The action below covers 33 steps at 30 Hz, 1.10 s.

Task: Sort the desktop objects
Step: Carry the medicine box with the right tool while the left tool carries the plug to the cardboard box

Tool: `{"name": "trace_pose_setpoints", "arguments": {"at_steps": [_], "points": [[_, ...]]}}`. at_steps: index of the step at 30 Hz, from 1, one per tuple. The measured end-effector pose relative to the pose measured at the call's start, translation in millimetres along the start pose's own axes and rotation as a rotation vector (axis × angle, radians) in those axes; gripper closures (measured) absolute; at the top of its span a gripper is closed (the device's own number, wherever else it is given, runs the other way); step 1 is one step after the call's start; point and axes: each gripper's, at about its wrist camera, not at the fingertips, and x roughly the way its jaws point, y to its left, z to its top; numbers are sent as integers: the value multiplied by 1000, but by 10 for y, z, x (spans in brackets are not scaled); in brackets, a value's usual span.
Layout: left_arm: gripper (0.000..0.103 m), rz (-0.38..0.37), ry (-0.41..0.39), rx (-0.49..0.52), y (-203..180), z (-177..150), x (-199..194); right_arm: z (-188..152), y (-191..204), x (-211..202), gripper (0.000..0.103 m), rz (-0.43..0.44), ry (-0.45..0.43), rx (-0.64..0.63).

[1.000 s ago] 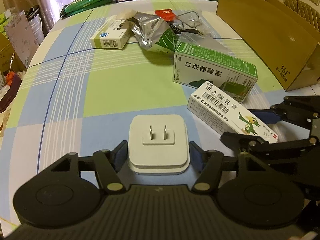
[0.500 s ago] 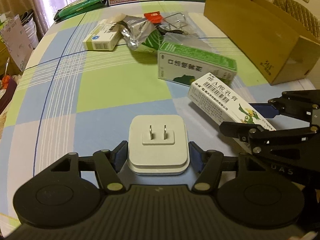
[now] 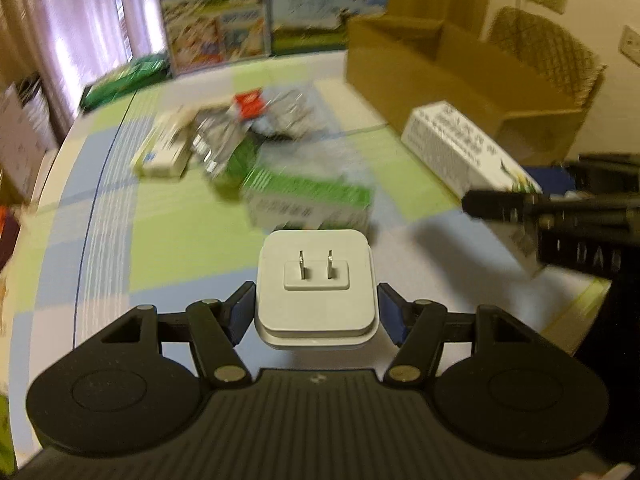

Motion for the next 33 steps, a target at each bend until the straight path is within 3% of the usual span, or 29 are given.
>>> {"name": "trace_pose_setpoints", "arguments": {"at_steps": [8,15,22,33], "points": [[43,-85,-92,81,-592,644,5,433,-683,-425,68,-126,-97,56],[43,-140,-133,131,-1083,1159,226,586,-1418,-394,67,-210,-98,97],[43,-171,-132,146,-1340,1527,540,656,-1856,-158,67,-216,-71,141],[43,-179,-122,195,-1577,1780,967,696,-2213,208,67,-213,-47,201]]}}
